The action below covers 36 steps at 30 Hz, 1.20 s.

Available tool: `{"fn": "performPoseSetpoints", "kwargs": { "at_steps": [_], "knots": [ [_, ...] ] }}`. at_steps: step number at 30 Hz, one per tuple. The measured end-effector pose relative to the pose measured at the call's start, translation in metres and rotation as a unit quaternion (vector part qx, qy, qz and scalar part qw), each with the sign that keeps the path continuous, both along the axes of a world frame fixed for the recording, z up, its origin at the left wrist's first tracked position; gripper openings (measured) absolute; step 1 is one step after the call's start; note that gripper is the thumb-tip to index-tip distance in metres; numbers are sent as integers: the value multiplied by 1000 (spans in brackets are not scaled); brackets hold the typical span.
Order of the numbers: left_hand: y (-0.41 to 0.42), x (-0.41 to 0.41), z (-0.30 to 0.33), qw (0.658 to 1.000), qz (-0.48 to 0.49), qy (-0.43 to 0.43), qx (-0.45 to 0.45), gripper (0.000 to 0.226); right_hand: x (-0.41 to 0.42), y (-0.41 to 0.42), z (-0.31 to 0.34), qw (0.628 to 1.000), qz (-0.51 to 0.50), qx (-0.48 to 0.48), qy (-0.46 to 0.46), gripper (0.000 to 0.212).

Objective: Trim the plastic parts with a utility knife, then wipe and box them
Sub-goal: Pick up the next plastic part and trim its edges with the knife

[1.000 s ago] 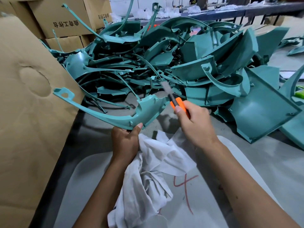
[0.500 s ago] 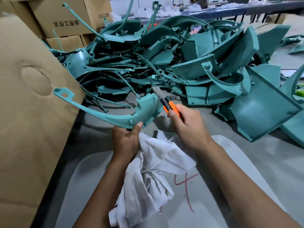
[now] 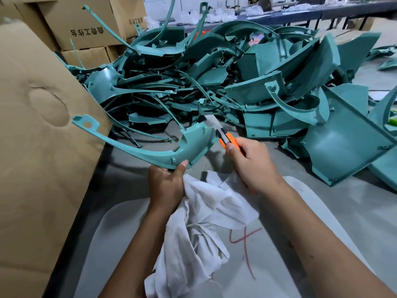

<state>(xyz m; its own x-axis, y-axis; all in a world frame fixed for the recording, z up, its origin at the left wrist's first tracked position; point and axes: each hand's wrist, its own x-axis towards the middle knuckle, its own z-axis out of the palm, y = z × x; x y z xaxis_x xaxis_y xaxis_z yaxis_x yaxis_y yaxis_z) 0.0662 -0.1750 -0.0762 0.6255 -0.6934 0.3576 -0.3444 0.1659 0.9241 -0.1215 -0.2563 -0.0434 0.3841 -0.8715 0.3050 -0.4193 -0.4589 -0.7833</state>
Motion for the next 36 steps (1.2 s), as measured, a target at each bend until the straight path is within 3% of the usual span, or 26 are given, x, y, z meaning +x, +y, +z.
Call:
{"fn": "performPoseSetpoints", "kwargs": {
  "at_steps": [4,8,11,17,20,24,27,31,36],
  "knots": [
    [0,1,0,1000,4,2,4,29,-8,-10,-3,993,-102,11,54,39],
    [0,1,-1,1000,7,4,5,31,0,4,2,997,-16,-55,-60,31],
    [-1,1,-3,1000,7,8,14,31,3,5,-1,999,18,-39,-26,32],
    [1,2,-2,1000,16,20,2,15,-15,-16,-3,989,-121,38,74,42],
    [1,3,-2,998,14,58,-16,11,-14,-13,-4,989,-147,-11,25,41],
    [2,-1,4,990,-28,133,-39,12,-4,-5,-6,991,-102,-70,-56,36],
    [7,-4,10,987,-47,142,-57,14,0,2,-7,989,-71,-113,-60,35],
    [14,-12,22,980,-74,166,-88,12,1,7,-1,975,-43,-175,-130,29],
    [8,-18,51,979,-14,140,-147,13,-3,3,-4,963,-31,-186,-193,20]
  ]
}}
